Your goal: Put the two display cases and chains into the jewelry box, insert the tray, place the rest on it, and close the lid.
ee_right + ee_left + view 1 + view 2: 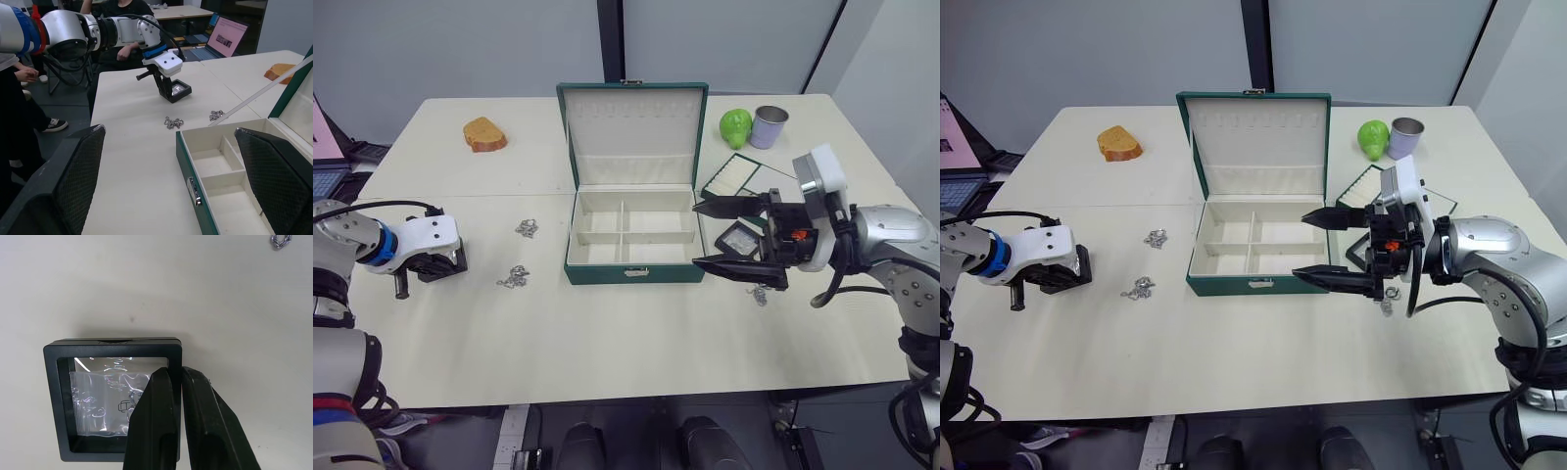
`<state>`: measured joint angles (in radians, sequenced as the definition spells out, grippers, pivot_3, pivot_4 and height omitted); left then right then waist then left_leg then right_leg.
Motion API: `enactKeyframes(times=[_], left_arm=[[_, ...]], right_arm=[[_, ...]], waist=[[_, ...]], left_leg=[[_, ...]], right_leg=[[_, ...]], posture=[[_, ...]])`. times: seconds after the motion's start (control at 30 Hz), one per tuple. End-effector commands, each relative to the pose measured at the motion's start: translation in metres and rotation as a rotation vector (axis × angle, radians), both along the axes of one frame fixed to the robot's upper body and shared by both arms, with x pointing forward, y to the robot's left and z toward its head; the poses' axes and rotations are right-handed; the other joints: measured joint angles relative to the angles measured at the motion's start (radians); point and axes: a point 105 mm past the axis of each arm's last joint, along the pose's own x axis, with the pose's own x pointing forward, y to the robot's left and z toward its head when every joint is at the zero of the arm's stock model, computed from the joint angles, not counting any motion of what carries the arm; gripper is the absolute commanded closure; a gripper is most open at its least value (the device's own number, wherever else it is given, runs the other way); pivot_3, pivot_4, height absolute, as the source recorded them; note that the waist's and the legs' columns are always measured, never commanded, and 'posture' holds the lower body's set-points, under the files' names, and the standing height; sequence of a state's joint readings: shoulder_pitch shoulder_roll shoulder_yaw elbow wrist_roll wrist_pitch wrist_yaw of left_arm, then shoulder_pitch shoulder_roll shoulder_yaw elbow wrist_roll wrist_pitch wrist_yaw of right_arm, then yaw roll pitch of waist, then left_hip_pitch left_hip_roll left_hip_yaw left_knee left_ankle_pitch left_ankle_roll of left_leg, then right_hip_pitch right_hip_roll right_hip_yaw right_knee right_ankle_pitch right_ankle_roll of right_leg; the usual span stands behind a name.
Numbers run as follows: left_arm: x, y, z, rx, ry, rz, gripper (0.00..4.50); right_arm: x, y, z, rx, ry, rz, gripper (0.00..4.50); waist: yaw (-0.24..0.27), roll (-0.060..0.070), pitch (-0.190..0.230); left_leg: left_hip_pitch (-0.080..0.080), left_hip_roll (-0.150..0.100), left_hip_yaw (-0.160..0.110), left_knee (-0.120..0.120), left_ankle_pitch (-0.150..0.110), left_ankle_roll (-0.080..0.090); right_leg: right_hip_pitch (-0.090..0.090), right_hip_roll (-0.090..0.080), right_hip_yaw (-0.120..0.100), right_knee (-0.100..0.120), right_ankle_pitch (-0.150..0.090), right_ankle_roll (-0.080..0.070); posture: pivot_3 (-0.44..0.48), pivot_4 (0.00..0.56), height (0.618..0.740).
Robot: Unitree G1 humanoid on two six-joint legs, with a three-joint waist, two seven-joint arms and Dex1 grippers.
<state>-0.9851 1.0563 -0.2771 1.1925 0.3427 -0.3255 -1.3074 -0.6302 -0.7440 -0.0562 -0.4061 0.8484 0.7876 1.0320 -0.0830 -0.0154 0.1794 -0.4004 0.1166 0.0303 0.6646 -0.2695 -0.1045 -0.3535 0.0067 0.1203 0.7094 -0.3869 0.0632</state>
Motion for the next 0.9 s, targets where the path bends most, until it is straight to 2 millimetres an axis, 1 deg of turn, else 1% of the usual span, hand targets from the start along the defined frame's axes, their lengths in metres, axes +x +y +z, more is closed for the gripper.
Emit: enactKeyframes(times=[0.03,0.13,0.2,0.27,0.4,0.5,0.63,0.67,0.83,0.9], left_arm=[[-0.003,0.005,0.008,-0.011,-0.016,0.020,4.47],[-0.002,0.009,0.009,-0.006,-0.028,0.055,4.47],[-0.003,0.008,0.009,-0.017,-0.021,0.053,4.47],[-0.002,0.003,0.013,-0.043,-0.024,0.040,4.47],[0.002,-0.012,0.031,-0.117,-0.043,-0.014,4.47],[0.001,-0.038,0.059,-0.197,-0.049,-0.122,4.47],[-0.003,-0.067,0.091,-0.222,-0.093,-0.222,4.47],[-0.004,-0.078,0.100,-0.214,-0.111,-0.258,4.47],[-0.013,-0.122,0.126,-0.220,-0.135,-0.371,4.47],[-0.015,-0.131,0.132,-0.216,-0.137,-0.386,4.47]], right_arm=[[-0.007,-0.001,0.017,0.018,-0.062,0.030,0.00],[-0.006,-0.002,0.017,0.015,-0.064,0.030,0.00],[-0.006,-0.002,0.017,0.016,-0.065,0.034,0.00],[-0.007,-0.002,0.022,0.026,-0.079,0.040,0.00],[-0.005,-0.007,0.027,0.014,-0.113,0.029,0.00],[-0.004,-0.016,0.028,-0.010,-0.127,0.014,0.00],[0.000,-0.023,0.027,-0.018,-0.136,-0.014,0.00],[0.002,-0.026,0.026,-0.021,-0.139,-0.030,0.00],[0.011,-0.039,0.024,-0.025,-0.159,-0.103,0.00],[0.013,-0.042,0.023,-0.024,-0.165,-0.119,0.00]], waist=[[0.000,0.000,0.000],[0.000,0.000,0.000],[0.000,0.000,0.000],[0.000,0.000,0.000],[0.000,0.000,0.000],[0.003,-0.001,0.001],[-0.001,-0.001,0.001],[-0.001,-0.001,0.001],[-0.001,-0.001,0.001],[-0.001,-0.001,0.001]], left_leg=[[0.000,0.000,0.000,0.000,0.000,0.000],[0.000,0.000,0.000,0.000,0.000,0.000],[0.000,0.000,0.000,0.000,0.000,0.000],[0.000,0.000,0.000,0.000,0.000,0.000],[0.000,0.000,0.000,0.000,0.000,0.000],[0.000,0.000,0.000,0.000,0.000,0.000],[0.000,0.000,0.000,0.000,0.000,0.000],[0.000,0.000,0.000,0.000,0.000,0.000],[0.000,0.000,-0.001,0.000,0.000,0.000],[0.000,0.000,-0.001,0.000,0.000,0.000]], right_leg=[[0.000,0.000,0.000,0.000,0.000,0.000],[0.000,0.000,0.000,0.000,0.000,0.000],[0.000,0.000,0.000,0.000,0.000,0.000],[0.000,0.000,-0.001,0.000,0.000,0.000],[0.000,0.000,-0.001,0.001,0.000,0.000],[0.000,0.000,-0.002,0.001,0.000,0.000],[0.000,0.000,-0.001,0.000,0.000,0.000],[0.000,0.000,-0.001,0.000,0.000,0.000],[0.001,0.000,0.000,0.000,0.000,-0.001],[0.001,0.000,0.000,0.000,0.000,-0.001]], posture=[[0.000,0.150,0.740],[0.000,0.150,0.740],[0.000,0.150,0.740],[0.000,0.150,0.740],[0.000,0.150,0.740],[0.000,0.150,0.740],[0.000,0.150,0.740],[0.000,0.150,0.740],[0.000,0.150,0.740],[0.000,0.150,0.740]])
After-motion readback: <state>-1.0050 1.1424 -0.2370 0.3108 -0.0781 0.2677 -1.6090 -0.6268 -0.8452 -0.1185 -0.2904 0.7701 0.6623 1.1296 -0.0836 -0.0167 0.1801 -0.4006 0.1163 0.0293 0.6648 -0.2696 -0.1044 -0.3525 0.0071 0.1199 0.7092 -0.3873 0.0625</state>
